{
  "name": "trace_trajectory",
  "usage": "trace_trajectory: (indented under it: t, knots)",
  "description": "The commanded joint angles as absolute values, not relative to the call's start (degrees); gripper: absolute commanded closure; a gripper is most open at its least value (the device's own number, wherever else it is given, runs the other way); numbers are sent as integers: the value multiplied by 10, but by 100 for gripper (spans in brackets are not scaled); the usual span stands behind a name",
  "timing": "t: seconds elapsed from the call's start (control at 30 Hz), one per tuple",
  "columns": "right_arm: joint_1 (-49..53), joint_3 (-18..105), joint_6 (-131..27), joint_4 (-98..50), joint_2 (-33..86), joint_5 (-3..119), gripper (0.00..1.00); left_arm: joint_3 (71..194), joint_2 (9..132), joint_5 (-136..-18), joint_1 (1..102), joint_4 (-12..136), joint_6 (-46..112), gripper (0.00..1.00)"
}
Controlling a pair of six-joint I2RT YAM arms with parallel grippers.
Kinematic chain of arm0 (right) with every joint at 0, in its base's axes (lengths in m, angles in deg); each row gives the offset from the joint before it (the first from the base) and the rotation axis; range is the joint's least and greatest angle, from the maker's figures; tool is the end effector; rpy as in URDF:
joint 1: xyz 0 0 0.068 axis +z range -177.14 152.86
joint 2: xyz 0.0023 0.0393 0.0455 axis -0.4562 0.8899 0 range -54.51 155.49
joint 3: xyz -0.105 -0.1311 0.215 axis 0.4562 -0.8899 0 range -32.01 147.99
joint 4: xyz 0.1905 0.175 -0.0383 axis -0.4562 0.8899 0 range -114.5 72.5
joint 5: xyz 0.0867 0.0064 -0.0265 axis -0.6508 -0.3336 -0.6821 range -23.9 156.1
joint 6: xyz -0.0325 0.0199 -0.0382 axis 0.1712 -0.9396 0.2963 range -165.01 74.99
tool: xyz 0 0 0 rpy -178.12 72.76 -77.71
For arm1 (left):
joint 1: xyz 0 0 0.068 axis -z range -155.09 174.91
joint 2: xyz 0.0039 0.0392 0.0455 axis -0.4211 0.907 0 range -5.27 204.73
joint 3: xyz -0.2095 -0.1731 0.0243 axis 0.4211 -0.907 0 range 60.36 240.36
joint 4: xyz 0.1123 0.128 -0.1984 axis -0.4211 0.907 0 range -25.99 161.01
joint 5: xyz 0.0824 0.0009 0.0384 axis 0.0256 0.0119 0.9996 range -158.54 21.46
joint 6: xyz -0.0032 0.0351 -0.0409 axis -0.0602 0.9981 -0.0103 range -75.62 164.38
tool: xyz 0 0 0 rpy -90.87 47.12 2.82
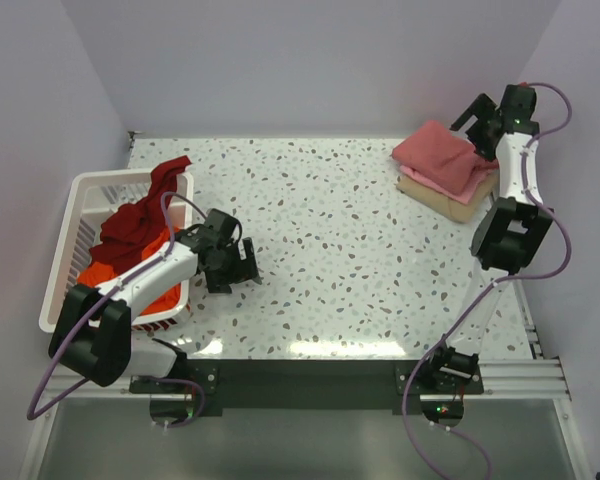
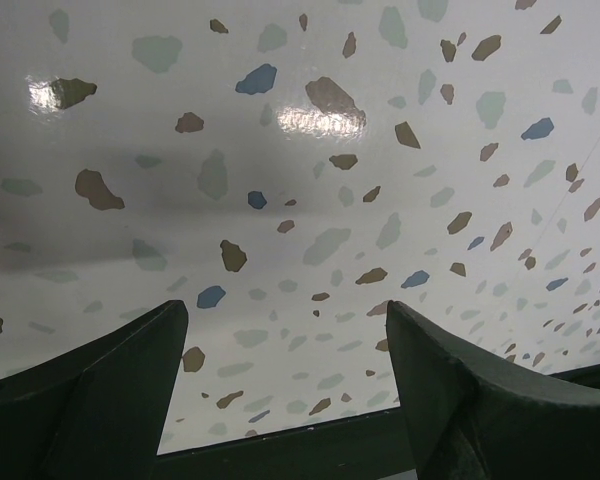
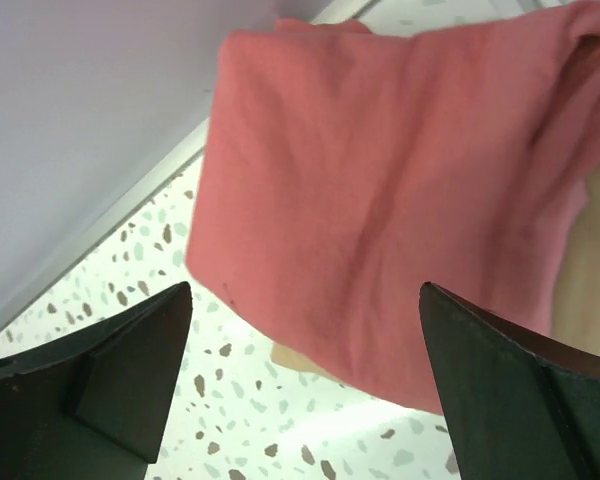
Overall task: Fold and stack the t-shirts
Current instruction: Neatly place the folded tshirt to the corner
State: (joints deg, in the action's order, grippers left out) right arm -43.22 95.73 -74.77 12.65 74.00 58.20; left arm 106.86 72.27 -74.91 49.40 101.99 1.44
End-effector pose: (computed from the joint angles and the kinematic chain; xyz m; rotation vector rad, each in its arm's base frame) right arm 0.4975 -0.1382 0.3096 0.8024 2.0916 0.2837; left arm 0.2196 -0.1043 0.1942 -0.4305 2.8350 -0.4274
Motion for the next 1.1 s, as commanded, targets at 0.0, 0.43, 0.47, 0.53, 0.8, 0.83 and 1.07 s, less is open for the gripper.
trace_trajectory:
  t: [0.0, 0.43, 0.47, 0.53, 0.8, 0.83, 1.07]
  knots:
    - [-431, 903, -730, 101, 637, 638, 1, 1090, 704, -743, 493, 1009, 8, 14]
    - [-425, 693, -650, 94, 414, 622, 1, 1119, 668, -721, 499, 998, 42, 12]
    - [-418, 670, -650, 89, 396, 610, 1, 1120, 667, -719, 500, 1000, 45, 12]
    - [-385, 599, -643, 78, 337, 600, 1, 1125, 664, -714, 508, 1002, 49, 12]
    - [-227, 422, -657, 130, 202, 623, 1, 1151, 632, -686, 543, 1015, 51, 11]
    - [-208, 409, -664, 135, 191, 628, 1, 1158, 628, -674, 544, 1021, 49, 11]
    - [-141, 331, -696, 197, 95, 659, 1, 1195, 578, -625, 567, 1052, 38, 11]
